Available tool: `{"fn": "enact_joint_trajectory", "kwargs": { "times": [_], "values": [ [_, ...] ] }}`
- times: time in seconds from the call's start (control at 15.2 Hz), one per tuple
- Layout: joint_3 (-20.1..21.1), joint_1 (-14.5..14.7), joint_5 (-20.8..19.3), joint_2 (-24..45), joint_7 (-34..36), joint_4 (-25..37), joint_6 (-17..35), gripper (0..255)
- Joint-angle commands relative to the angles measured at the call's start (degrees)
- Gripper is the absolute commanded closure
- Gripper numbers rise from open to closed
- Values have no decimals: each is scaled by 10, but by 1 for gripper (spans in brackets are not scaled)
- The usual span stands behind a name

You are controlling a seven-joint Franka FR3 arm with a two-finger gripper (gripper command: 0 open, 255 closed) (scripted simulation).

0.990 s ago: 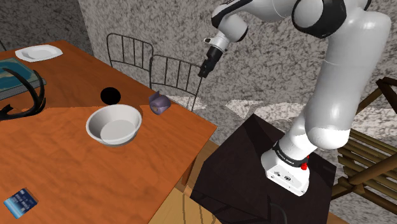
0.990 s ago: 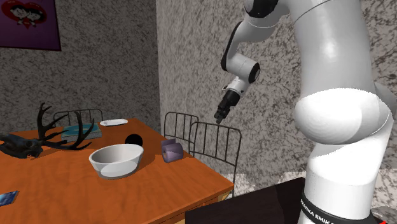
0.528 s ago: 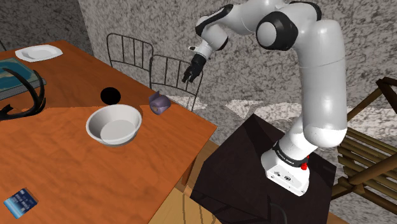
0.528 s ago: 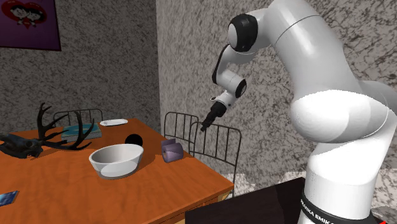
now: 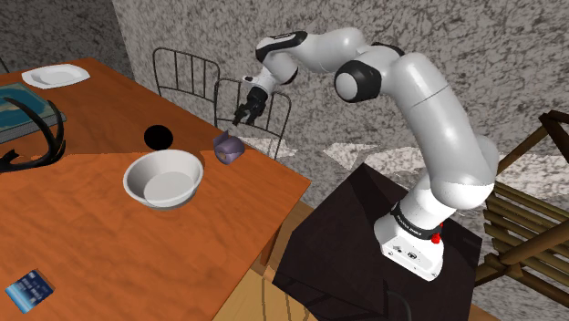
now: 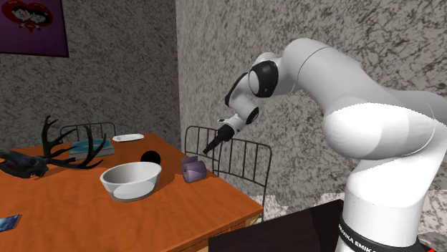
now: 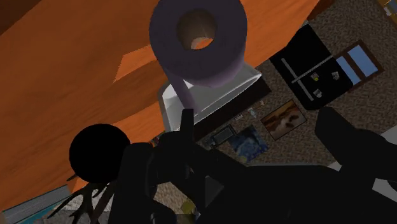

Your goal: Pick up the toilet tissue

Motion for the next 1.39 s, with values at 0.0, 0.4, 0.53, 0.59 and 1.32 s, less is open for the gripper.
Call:
{"fn": "enact_joint_trajectory", "kwargs": {
  "times": [0.0, 0.4, 0.53, 0.59, 1.32],
  "values": [
    [27, -11, 12, 71, 16, 107, -30, 0],
    [45, -21, 19, 152, 31, 212, -45, 0],
    [46, -22, 19, 169, 30, 228, -44, 0],
    [47, -24, 19, 185, 31, 244, -43, 0],
    [49, -25, 20, 189, 39, 257, -46, 255]
  ]
}}
